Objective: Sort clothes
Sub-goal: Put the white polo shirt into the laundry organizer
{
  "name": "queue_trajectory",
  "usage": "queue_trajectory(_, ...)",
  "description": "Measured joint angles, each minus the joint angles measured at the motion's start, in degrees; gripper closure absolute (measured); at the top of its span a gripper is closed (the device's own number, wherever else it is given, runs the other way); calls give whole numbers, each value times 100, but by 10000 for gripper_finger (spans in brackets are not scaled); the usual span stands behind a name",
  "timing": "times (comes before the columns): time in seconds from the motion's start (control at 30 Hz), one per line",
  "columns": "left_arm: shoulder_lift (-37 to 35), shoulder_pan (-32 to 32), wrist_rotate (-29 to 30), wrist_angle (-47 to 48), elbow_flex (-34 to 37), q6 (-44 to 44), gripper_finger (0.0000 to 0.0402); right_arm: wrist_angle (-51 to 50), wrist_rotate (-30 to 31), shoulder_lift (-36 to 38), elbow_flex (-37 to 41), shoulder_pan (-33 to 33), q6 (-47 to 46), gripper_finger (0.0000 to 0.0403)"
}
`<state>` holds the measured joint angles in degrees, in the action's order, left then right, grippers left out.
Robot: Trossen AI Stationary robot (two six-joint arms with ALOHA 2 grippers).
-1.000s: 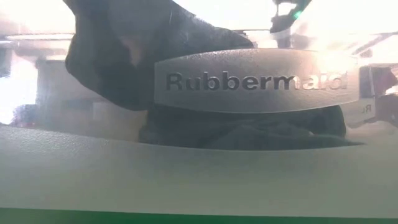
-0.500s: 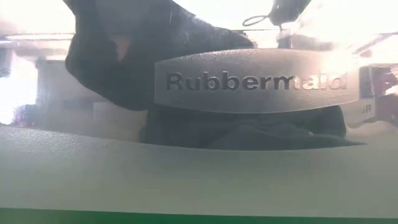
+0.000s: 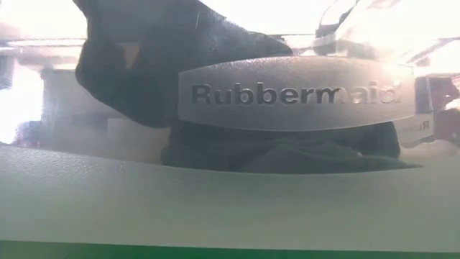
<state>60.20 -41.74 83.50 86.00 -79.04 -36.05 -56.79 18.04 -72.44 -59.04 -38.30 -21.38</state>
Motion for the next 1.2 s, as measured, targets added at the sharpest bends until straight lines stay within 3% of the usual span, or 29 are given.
queue_trajectory(0.37, -186, 0, 0, -4, 87, -45, 174, 305, -54, 0, 295, 0, -55, 84)
queue_trajectory(0.7, -98, 0, 0, -7, 87, -66, 174, 688, -54, -7, 620, 0, -58, 117)
queue_trajectory(0.93, -68, 0, 0, -9, 85, -66, 174, 1078, -54, -7, 839, 0, -60, 159)
queue_trajectory(1.2, -68, 0, 0, -8, 87, -59, 174, 1506, -56, -9, 1172, 0, -65, 234)
